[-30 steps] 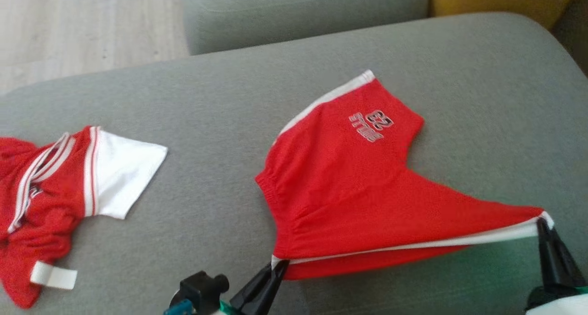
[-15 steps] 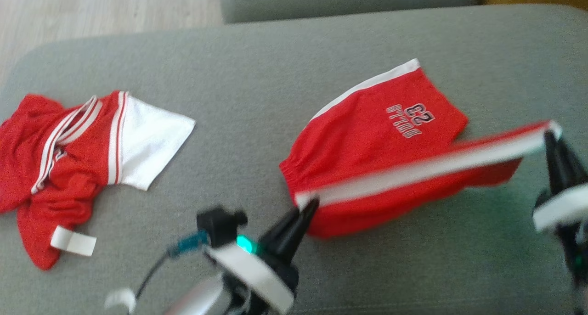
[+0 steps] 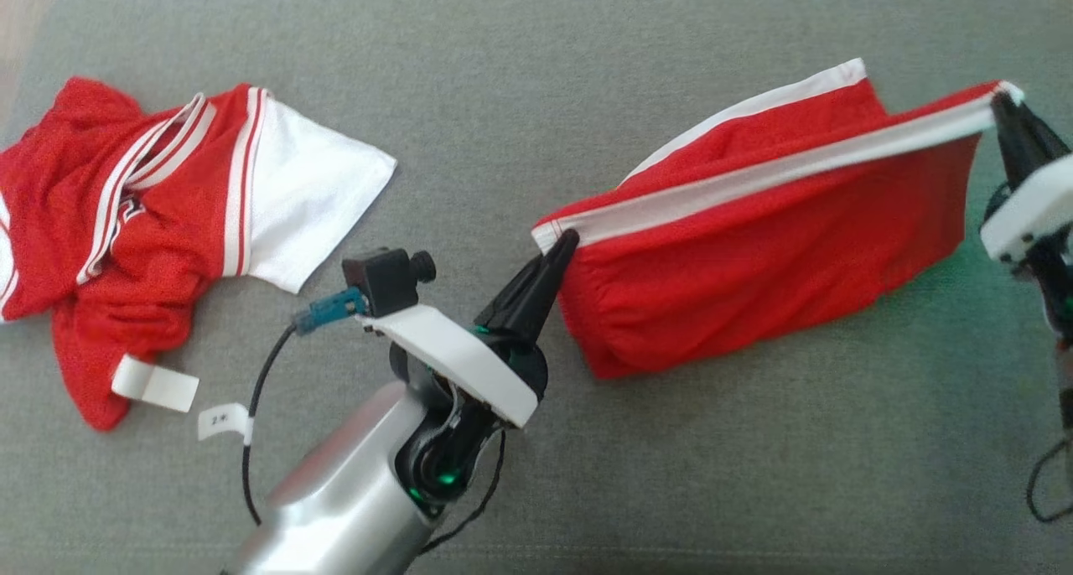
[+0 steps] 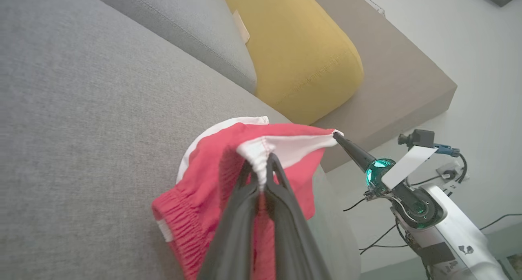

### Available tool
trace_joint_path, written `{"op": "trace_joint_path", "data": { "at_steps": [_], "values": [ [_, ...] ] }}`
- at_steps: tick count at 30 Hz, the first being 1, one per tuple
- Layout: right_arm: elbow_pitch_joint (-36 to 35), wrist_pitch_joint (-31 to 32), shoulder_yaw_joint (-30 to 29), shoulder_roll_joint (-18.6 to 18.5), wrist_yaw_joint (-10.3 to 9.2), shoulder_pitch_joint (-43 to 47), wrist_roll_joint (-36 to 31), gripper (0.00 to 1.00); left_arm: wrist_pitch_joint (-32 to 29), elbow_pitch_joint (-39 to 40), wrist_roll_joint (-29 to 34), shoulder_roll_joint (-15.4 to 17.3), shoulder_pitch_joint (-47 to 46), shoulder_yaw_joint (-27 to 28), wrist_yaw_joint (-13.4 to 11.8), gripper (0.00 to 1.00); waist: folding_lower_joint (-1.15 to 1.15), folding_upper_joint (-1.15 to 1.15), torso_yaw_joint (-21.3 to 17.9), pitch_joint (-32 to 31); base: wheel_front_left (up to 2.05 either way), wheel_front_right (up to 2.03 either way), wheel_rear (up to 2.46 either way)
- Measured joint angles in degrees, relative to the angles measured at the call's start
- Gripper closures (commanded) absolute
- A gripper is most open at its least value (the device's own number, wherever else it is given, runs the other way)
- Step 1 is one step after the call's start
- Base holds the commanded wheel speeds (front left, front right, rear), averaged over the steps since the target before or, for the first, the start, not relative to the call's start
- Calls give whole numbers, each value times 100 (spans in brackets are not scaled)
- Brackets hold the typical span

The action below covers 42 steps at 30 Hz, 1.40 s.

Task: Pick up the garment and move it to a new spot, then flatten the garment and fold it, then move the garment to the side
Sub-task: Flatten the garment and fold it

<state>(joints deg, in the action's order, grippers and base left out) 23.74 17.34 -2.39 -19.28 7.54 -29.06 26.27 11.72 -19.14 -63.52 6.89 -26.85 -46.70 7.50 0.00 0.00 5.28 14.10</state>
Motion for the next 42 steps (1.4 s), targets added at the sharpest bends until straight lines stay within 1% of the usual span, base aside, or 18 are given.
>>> {"op": "trace_joint_path", "data": {
  "at_steps": [4, 9, 11, 12, 14, 15, 16, 17, 18, 19, 20, 24, 26, 28, 33, 36, 39, 42],
  "values": [
    [465, 115, 369, -116, 0, -479, -79, 100, 5, -183, -314, -53, -197, -47, 0, 100, 0, 0, 100, 147, 0, 0, 0],
    [981, 255, 889, -291, 0, -1135, -269, 100, 108, -549, -453, -114, -485, -76, 0, 100, 0, 0, 183, 295, 0, 0, 0],
    [1168, 292, 1040, -316, 0, -1378, -274, 93, 135, -657, -493, -147, -567, -92, 0, 100, 0, 0, 213, 328, 0, 0, 0],
    [1257, 293, 1121, -328, 0, -1482, -275, 93, 155, -708, -511, -157, -599, -113, 0, 100, 0, 0, 229, 341, 0, 0, 0],
    [1417, 293, 1279, -354, 0, -1644, -274, 79, 176, -791, -539, -171, -647, -155, 0, 100, 0, 0, 263, 360, 0, 0, 0],
    [1489, 294, 1348, -359, 0, -1695, -270, 66, 177, -834, -581, -178, -659, -181, 0, 100, 0, 0, 279, 365, 0, 0, 0],
    [1550, 294, 1418, -359, 0, -1734, -254, 43, 182, -899, -597, -187, -669, -215, 0, 100, 0, 0, 295, 365, 0, 0, 0],
    [1608, 293, 1475, -359, 0, -1757, -247, 0, 185, -948, -616, -193, -672, -243, 0, 100, 0, 0, 307, 363, 0, 0, 0],
    [1658, 282, 1522, -359, 0, -1763, -246, 0, 202, -1020, -606, -202, -680, -261, 0, 71, 0, 0, 315, 358, 0, 0, 0],
    [1784, 154, 1537, -358, 0, -1764, -208, 0, 210, -1227, -474, -220, -733, -298, 0, 12, 0, 0, 323, 335, 0, 0, 0],
    [1836, 69, 1543, -358, 0, -1764, -197, 0, 227, -1304, -436, -226, -761, -294, -1, 0, 0, 0, 324, 316, 0, 0, 0],
    [1903, -361, 1559, -341, 0, -1755, -21, 0, 249, -1525, -26, -266, -787, -185, -4, 0, 0, 0, 303, 171, 0, 0, 0],
    [1830, -646, 1594, -322, 0, -1693, 111, 0, 250, -1459, 454, -268, -738, 169, -134, 0, 0, 0, 276, 61, 0, 0, 0],
    [1628, -989, 1714, -308, 0, -1501, 211, 0, 257, -1241, 1034, -256, -587, 638, -348, 0, 0, 0, 231, -74, 0, 0, 0],
    [1185, -2068, 2060, -189, 0, -472, 380, 0, 258, -421, 2550, -225, 682, 1539, -949, 0, 0, 0, 41, -489, 0, 0, 0],
    [1180, -2635, 2094, -111, 0, 173, 285, 0, 257, 82, 3293, -220, 1605, 1971, -1205, 0, 0, 0, -86, -775, 0, 0, 0],
    [1187, -2988, 1949, 56, 0, 684, 176, 0, 257, 559, 3903, -222, 2212, 2324, -1367, 0, 0, 0, -183, -1059, 0, 0, 0],
    [1057, -3117, 1744, 213, 0, 1104, -99, 0, 257, 913, 4359, -245, 2609, 2547, -1413, 0, 0, 0, -243, -1301, 0, 0, 0]
  ]
}}
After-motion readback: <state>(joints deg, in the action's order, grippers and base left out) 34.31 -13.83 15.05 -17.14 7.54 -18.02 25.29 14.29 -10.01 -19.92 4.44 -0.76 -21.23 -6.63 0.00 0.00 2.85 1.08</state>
